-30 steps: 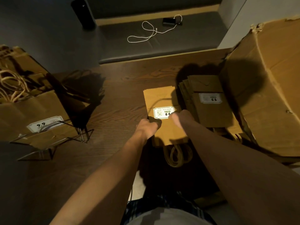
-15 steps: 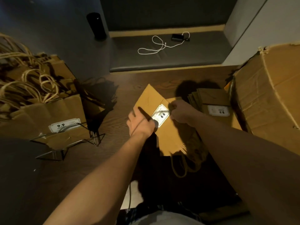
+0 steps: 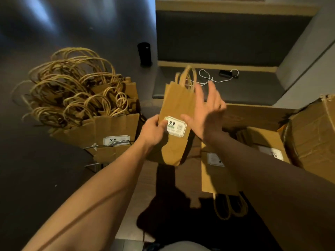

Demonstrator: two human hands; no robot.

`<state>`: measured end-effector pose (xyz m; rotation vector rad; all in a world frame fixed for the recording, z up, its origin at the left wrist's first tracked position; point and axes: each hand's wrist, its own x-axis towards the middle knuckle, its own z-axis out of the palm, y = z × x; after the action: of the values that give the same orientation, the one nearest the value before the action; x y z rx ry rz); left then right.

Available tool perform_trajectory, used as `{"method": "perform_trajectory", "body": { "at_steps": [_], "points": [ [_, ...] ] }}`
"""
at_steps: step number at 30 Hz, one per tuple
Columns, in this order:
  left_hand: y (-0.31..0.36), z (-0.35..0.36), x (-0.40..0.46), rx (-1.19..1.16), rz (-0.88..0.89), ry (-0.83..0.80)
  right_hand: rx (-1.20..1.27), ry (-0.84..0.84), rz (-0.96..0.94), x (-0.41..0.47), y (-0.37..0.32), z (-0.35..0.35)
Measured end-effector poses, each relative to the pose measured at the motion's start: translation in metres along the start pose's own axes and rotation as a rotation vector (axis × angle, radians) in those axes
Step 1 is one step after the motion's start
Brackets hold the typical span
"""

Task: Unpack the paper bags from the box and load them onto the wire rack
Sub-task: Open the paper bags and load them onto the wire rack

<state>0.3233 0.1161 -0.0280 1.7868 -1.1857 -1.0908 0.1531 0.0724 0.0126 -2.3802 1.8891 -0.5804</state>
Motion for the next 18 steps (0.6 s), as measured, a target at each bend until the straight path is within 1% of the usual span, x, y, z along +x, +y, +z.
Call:
{"method": "perform_trajectory", "body": {
  "at_steps": [1, 2, 3, 4, 5, 6, 8, 10, 13, 15, 18],
  "points": [
    [-0.002, -0.01, -0.001, -0.132, 0.004, 0.012, 0.225, -0.093, 0.198, 0.004, -0.004, 0.005],
    [-0.002, -0.019, -0.002, -0.234, 0.016, 0.001, 0.505, -0.239, 0.407, 0.008, -0.009, 0.007],
    [-0.003, -0.026, -0.004, -0.316, 0.032, -0.024, 0.768, -0.372, 0.569, 0.008, -0.013, 0.012],
    [-0.003, -0.032, -0.006, -0.37, 0.04, -0.041, 0.968, -0.464, 0.652, 0.008, -0.017, 0.015],
    [-0.004, -0.04, -0.009, -0.403, 0.04, -0.042, 1.1, -0.504, 0.668, 0.008, -0.021, 0.019],
    [-0.005, -0.046, -0.011, -0.42, 0.03, -0.033, 1.192, -0.508, 0.65, 0.008, -0.025, 0.021],
    [-0.008, -0.055, -0.013, -0.468, -0.012, 0.007, 1.311, -0.52, 0.608, 0.008, -0.035, 0.023],
    [-0.011, -0.062, -0.016, -0.54, -0.057, 0.053, 1.386, -0.567, 0.577, 0.011, -0.043, 0.024],
    [-0.016, -0.074, -0.019, -0.614, -0.085, 0.119, 1.408, -0.685, 0.542, 0.013, -0.059, 0.021],
    [-0.018, -0.08, -0.022, -0.592, -0.088, 0.142, 1.405, -0.681, 0.52, 0.013, -0.069, 0.021],
    [-0.026, -0.094, -0.023, -0.471, -0.057, 0.16, 1.421, -0.621, 0.484, 0.014, -0.083, 0.018]
  ]
}}
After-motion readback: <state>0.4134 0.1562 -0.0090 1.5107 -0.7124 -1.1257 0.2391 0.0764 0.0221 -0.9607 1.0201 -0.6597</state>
